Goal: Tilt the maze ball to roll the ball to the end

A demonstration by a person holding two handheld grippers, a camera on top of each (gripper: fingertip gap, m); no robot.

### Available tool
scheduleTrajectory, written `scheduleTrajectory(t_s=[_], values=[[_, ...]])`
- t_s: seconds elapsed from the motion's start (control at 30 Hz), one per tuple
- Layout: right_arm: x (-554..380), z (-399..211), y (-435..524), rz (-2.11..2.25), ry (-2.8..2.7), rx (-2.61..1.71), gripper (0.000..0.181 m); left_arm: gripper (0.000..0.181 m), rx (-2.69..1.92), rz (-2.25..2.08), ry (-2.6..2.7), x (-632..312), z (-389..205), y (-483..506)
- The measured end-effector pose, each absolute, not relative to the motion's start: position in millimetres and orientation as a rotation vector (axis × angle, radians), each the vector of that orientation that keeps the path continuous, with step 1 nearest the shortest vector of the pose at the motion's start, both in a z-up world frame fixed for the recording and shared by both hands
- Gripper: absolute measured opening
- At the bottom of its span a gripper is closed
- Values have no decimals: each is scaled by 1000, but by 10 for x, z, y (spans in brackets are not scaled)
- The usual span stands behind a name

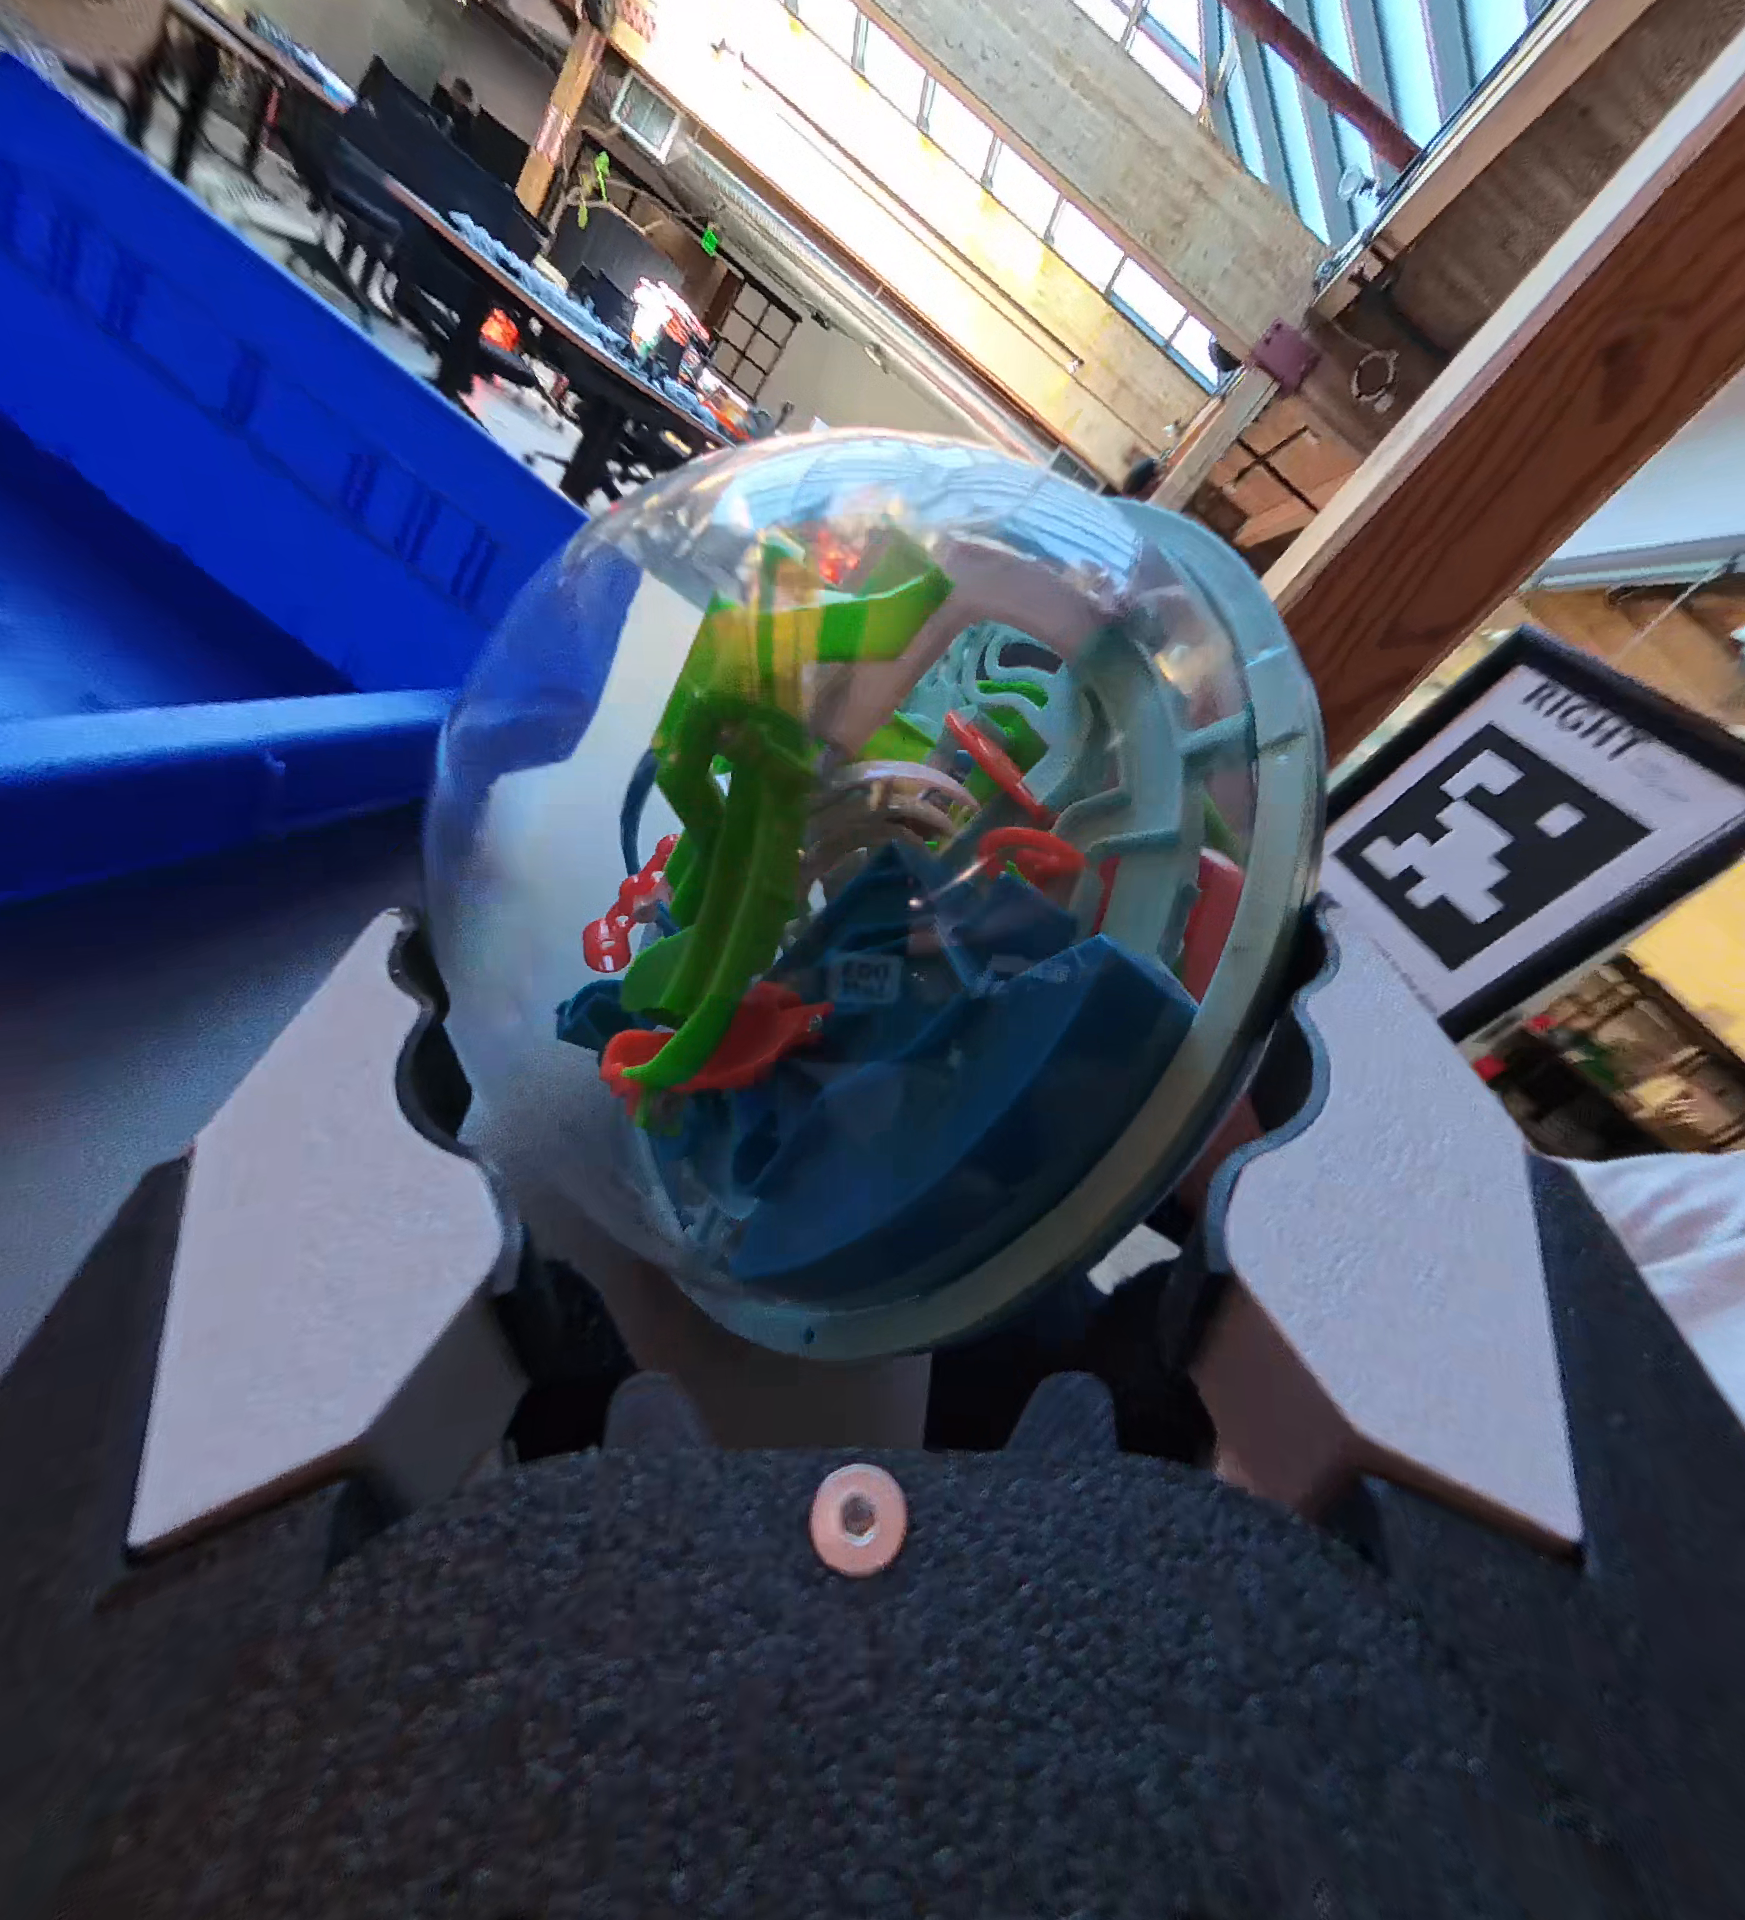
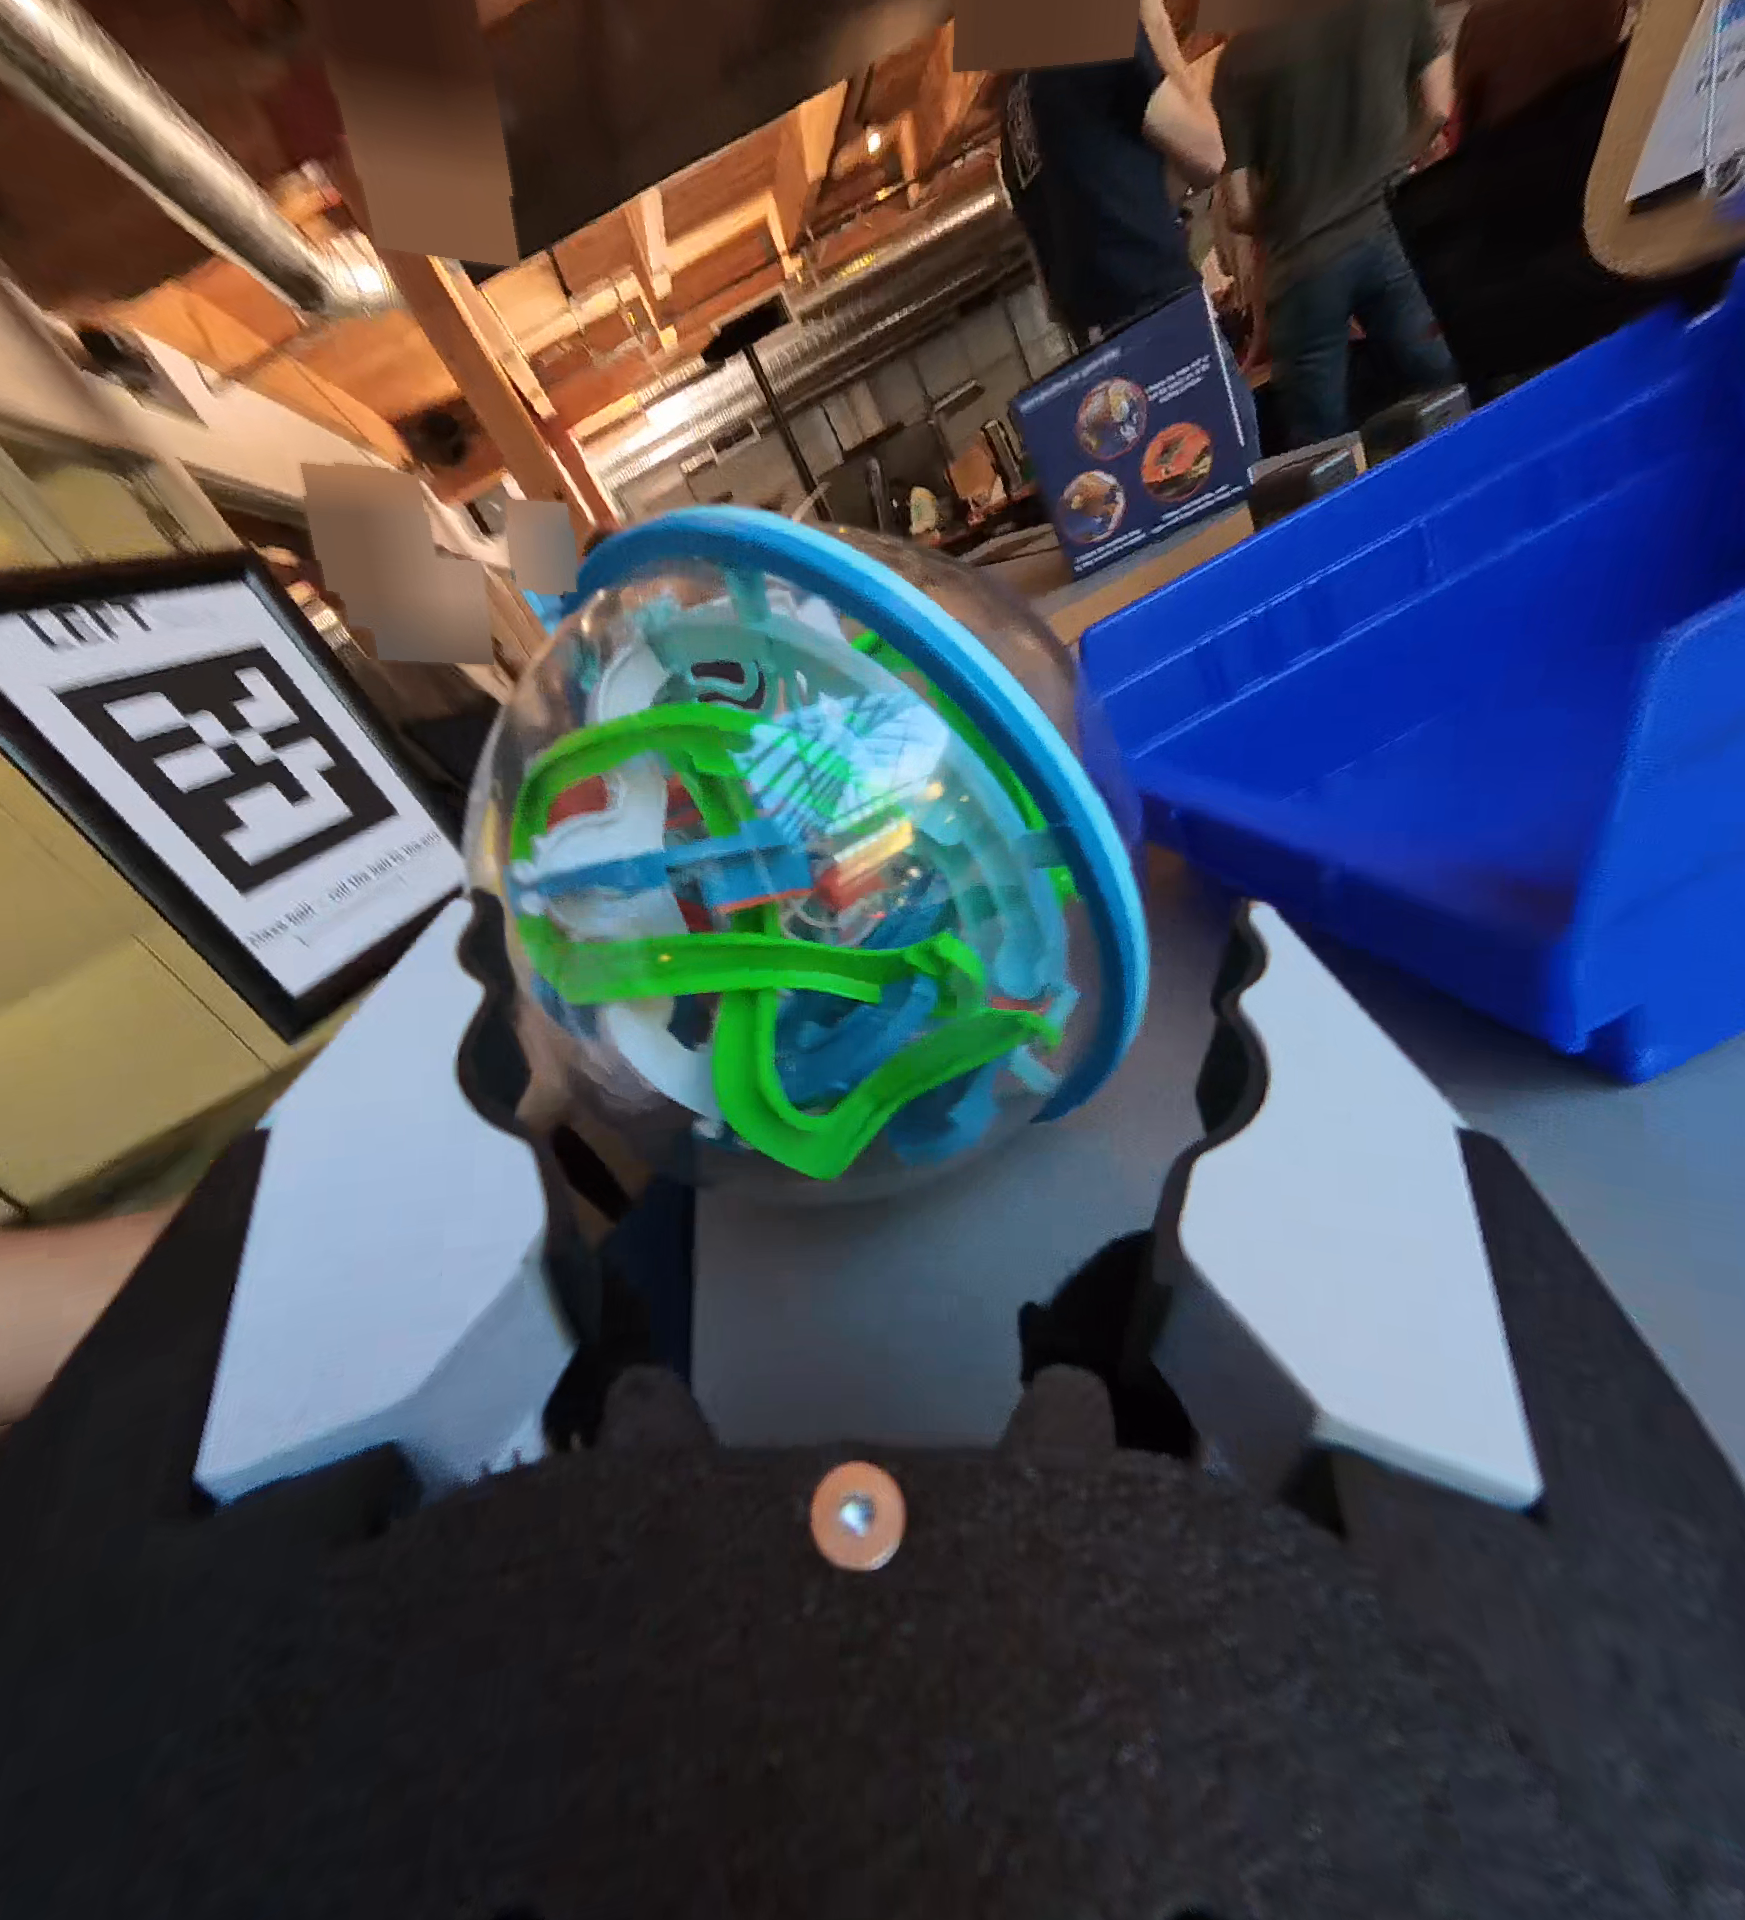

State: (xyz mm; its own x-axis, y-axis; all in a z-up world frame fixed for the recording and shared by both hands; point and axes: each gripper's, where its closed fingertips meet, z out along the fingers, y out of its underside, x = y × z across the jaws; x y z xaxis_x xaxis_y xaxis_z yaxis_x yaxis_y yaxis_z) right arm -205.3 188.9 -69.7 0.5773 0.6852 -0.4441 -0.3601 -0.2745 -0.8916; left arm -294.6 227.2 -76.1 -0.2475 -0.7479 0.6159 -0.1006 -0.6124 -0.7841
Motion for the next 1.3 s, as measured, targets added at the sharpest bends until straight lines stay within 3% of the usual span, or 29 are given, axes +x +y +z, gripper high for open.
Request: scheduleTrajectory(t_s=[0.2,0.5,0.57,0.7,0.83,0.93,1.0,1.13,1.3], values=[[-2493,-864,2005,880,-550,-1603,156,152,-1801,-2263,899,-2855,-855,2354],[-2297,-796,2140,1164,-302,-1699,154,149,-2048,-2476,993,-2832,-1005,2299],[-2200,-726,2177,1202,-244,-1694,154,134,-2082,-2305,1110,-2873,-1045,2356],[-2106,-703,2219,1213,-261,-1805,152,121,-2040,-1797,1309,-2958,-917,2558],[-2081,-723,2272,1180,-168,-1904,152,123,-1839,-1514,1396,-2984,-593,2340],[-2138,-711,2296,1118,-146,-1947,152,153,-1788,-1056,1525,-3065,-808,2234],[-2196,-696,2295,1073,-180,-1957,152,156,-1743,-897,1487,-3121,-800,2355],[-2307,-653,2275,1009,-283,-1906,152,158,-1680,-1203,1489,-3003,-733,2224],[-2468,-596,2171,953,-484,-1782,151,159,-1746,-1377,1584,-2854,-1083,2052]])
